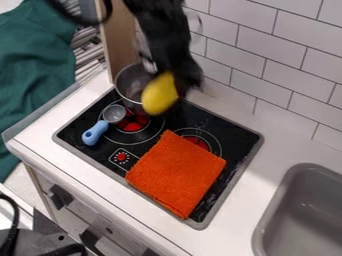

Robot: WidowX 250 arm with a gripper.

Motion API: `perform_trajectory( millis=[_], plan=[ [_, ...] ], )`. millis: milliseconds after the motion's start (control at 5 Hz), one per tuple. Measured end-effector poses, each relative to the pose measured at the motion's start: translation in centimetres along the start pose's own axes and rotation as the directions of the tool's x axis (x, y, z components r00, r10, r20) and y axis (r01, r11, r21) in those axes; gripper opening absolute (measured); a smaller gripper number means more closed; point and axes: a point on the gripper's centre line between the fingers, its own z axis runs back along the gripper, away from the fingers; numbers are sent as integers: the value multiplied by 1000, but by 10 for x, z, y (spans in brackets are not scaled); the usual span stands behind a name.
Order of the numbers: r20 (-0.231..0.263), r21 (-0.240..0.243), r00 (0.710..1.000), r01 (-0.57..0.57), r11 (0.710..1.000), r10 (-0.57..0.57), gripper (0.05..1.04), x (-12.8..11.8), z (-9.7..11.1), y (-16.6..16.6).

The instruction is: Pick up the corn and put it on top of the orange rug

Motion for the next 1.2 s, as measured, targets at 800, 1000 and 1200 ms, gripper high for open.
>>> perform_trajectory(
  millis=[800, 1000, 1200],
  plan=[
    [-60, -54, 991, -120, 991, 117, 595, -66, -42, -33],
    [-52, -51, 990, -133, 990, 130, 594, -64, -42, -25],
    [-26, -62, 992, -128, 990, 126, 594, -53, -42, -25]
  ],
)
